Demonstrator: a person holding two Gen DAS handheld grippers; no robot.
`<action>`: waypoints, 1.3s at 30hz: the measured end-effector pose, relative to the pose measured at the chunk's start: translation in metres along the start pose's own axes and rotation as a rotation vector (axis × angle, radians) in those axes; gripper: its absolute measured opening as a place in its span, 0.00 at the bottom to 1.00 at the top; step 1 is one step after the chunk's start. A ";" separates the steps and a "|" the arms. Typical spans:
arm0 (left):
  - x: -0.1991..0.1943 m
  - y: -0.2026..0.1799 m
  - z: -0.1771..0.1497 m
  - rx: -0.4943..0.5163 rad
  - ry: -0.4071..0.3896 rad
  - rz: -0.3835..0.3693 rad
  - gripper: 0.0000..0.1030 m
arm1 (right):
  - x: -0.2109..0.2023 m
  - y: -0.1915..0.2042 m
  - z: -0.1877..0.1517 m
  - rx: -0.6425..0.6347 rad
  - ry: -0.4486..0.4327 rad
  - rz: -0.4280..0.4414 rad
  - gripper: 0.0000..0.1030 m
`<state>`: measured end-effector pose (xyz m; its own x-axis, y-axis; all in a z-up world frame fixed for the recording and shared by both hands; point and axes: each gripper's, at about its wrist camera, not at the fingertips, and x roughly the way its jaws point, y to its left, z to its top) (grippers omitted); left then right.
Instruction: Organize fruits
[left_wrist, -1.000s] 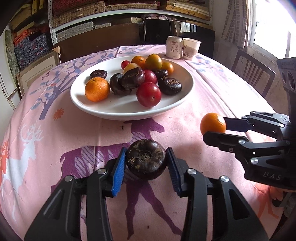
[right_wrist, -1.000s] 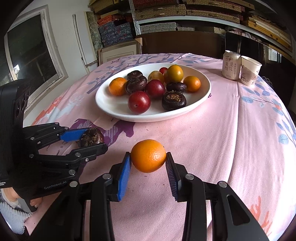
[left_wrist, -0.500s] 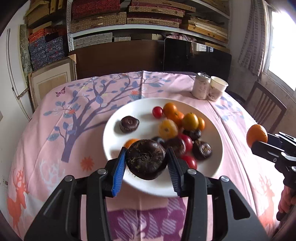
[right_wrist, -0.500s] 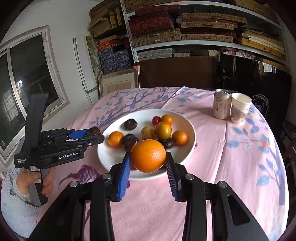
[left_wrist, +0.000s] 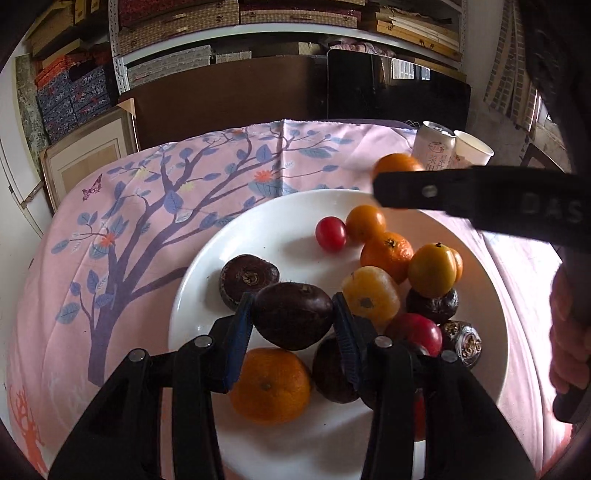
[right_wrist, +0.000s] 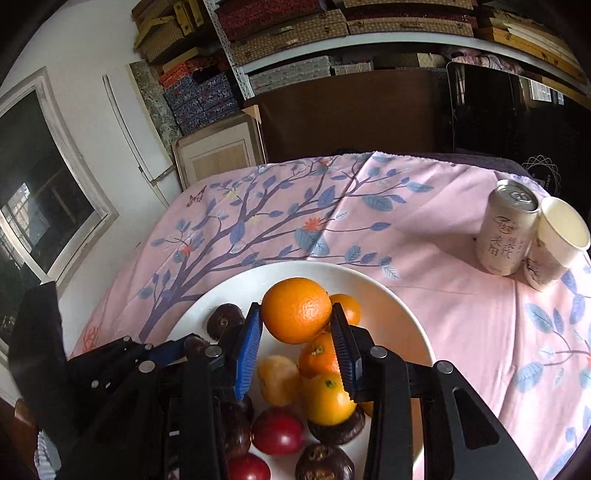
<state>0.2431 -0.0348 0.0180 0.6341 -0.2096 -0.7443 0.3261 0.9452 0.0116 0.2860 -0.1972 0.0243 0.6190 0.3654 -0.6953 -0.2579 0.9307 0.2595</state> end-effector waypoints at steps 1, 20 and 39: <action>0.001 0.000 0.000 -0.004 -0.001 -0.015 0.41 | 0.010 0.005 0.001 -0.010 0.015 0.000 0.37; 0.004 0.000 -0.002 -0.022 -0.028 0.030 0.59 | 0.020 0.018 -0.011 -0.032 0.036 -0.046 0.43; -0.060 -0.017 -0.027 -0.031 -0.139 0.088 0.76 | -0.063 0.032 -0.061 -0.045 -0.080 -0.047 0.51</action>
<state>0.1802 -0.0318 0.0445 0.7509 -0.1558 -0.6418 0.2444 0.9683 0.0508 0.1933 -0.1916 0.0354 0.6882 0.3234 -0.6494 -0.2594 0.9457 0.1961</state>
